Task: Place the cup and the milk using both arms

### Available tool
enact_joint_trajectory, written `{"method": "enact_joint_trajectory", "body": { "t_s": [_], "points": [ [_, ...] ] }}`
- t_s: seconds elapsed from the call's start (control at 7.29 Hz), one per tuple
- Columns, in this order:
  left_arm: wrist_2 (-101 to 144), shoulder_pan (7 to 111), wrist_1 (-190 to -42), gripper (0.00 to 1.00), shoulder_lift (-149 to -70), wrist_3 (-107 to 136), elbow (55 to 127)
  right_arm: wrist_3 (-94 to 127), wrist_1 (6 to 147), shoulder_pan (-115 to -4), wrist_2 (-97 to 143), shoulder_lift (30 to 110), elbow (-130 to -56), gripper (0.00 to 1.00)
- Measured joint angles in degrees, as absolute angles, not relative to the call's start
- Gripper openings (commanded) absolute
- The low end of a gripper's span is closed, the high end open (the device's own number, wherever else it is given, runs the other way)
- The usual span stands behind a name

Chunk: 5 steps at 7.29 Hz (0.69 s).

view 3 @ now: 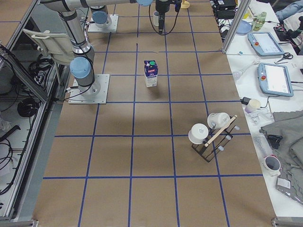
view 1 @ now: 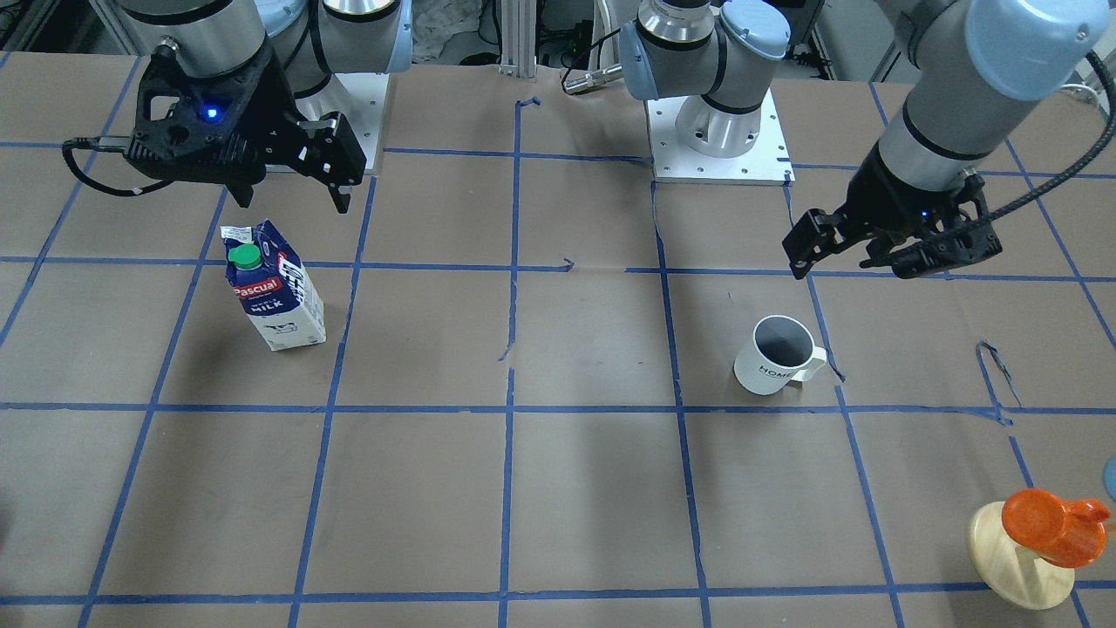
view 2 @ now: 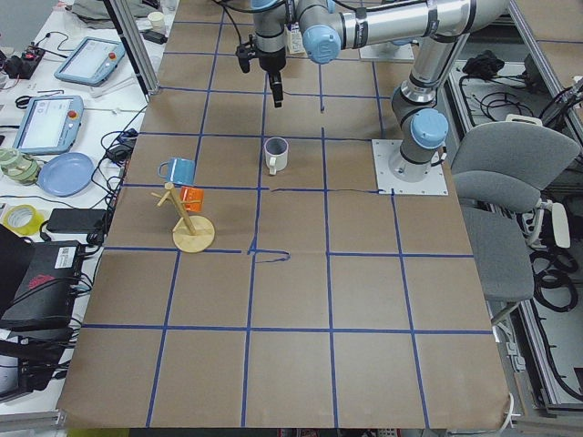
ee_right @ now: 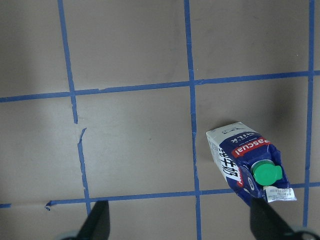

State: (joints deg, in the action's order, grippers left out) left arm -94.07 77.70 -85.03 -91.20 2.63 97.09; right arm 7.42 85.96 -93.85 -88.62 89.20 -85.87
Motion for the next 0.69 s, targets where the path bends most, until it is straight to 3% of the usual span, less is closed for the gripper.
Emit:
{"method": "enact_joint_trajectory", "body": {
  "t_s": [0.69],
  "points": [
    [-94.1,74.8,-67.2,1.00,-99.0,1.9,106.0,4.6,86.1,-92.5,-88.9,89.2,-86.0,1.00]
  ]
}}
